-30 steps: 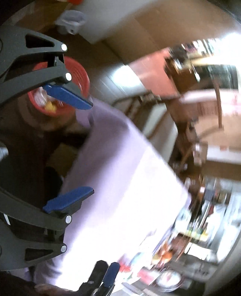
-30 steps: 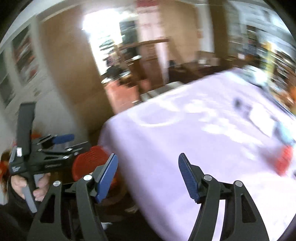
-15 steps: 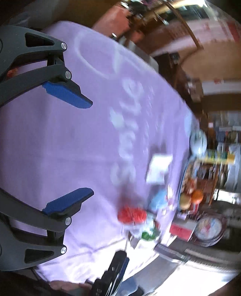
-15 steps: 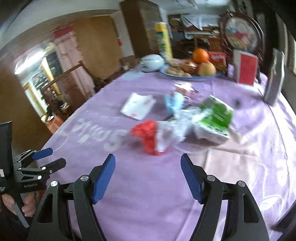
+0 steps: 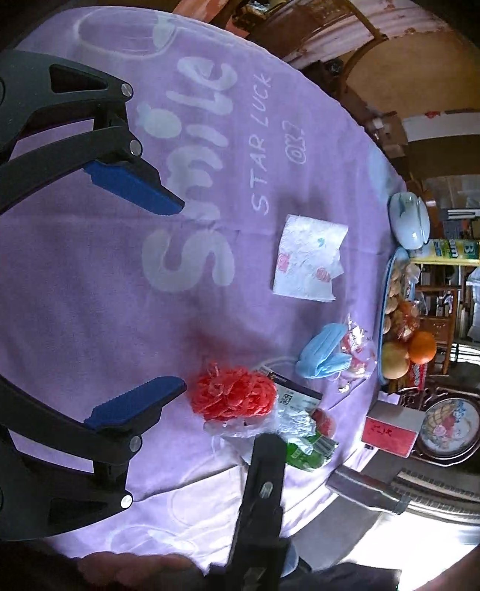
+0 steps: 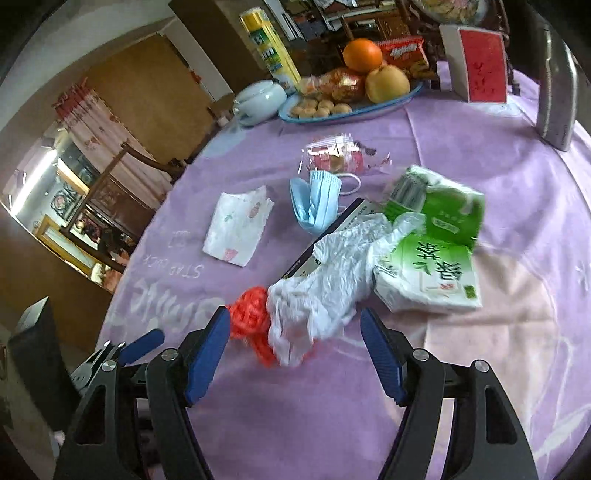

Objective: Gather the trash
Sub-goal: 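Grasp the crumpled white plastic bag with the right gripper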

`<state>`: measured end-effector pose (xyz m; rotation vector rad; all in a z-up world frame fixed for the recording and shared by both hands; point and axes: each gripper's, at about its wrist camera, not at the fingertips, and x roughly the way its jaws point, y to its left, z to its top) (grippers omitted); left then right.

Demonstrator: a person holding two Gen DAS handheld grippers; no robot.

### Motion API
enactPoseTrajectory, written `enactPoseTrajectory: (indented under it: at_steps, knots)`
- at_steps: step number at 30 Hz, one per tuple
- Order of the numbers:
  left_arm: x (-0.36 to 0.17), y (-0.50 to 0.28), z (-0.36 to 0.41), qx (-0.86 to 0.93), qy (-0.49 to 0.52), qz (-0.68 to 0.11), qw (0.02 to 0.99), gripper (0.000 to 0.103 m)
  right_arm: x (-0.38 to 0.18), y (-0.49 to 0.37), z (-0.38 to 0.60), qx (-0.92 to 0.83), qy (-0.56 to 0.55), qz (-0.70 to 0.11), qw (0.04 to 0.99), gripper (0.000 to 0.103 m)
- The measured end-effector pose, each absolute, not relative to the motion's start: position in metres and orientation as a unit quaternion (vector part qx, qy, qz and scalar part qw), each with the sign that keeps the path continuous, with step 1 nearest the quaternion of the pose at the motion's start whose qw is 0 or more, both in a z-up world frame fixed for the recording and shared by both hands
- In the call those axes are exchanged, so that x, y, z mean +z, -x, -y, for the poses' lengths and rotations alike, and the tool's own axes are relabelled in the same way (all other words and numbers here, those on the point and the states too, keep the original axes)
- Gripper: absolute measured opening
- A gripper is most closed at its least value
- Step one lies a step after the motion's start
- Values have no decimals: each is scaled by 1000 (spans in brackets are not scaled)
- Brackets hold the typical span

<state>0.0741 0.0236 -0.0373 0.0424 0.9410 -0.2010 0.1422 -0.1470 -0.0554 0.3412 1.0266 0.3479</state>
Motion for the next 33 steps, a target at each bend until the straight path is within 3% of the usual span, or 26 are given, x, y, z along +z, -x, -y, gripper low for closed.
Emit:
enactPoseTrajectory:
  at_steps: [3, 4, 5, 8, 20, 33]
  knots:
    - [-38, -74, -25, -99, -19, -456, 884, 86, -63, -155, 144, 161, -167, -496, 837, 56]
    - [-39, -75, -26, -99, -16, -457, 884, 87, -65, -158, 144, 159, -169, -498, 836, 50]
    - [-39, -76, -26, -100, -15, -459, 883, 87, -67, -161, 144, 155, -169, -500, 835, 36]
    - [-41, -78, -25, -102, -13, -463, 880, 87, -70, -162, 147, 157, -171, -507, 830, 18]
    - [-38, -82, 8, -125, -23, -465, 876, 87, -13, -105, 187, 163, -138, -343, 914, 16]
    - [-46, -121, 38, -125, -5, -490, 863, 87, -37, -116, 208, 166, -188, -368, 895, 18]
